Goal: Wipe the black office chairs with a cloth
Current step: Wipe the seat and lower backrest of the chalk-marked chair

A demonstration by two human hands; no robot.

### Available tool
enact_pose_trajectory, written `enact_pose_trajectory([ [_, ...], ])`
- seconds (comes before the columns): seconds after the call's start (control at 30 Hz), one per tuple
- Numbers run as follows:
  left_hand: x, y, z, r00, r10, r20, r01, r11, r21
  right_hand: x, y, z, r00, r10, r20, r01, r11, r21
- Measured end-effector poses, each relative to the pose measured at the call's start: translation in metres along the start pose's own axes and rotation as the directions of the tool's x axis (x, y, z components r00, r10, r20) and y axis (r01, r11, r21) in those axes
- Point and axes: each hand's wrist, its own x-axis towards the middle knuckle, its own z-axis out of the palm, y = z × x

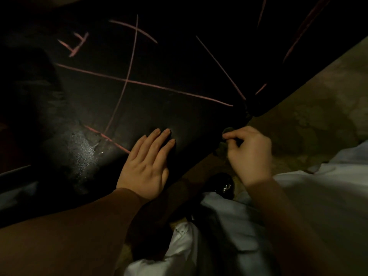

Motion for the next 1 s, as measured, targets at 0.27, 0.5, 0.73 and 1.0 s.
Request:
enact_pose_trajectory([
  [0.27,0.0,0.0,0.0,1.0,-0.003,0.002,0.003,1.0,0.0,0.027,0.022,-0.017,0.992,0.088,-0.093,-0.086,0.996,0.033],
  [0.5,0.0,-0.001,0.0,1.0,-0.001,0.012,0.001,1.0,-0.004,0.0,0.0,0.003,1.0,0.006,0.022,-0.007,1.0,0.013],
  [0.73,0.0,-0.001,0.0,1.0,0.002,0.026,-0.002,1.0,0.012,0.024,0.014,-0.013,0.996,-0.027,-0.082,0.027,1.0,-0.006],
  [1.0,0.0,-0.001,0.0,1.0,-0.001,0.017,0.001,1.0,-0.001,0.023,0.015,-0.002,0.993,-0.03,-0.117,0.019,0.995,-0.094],
])
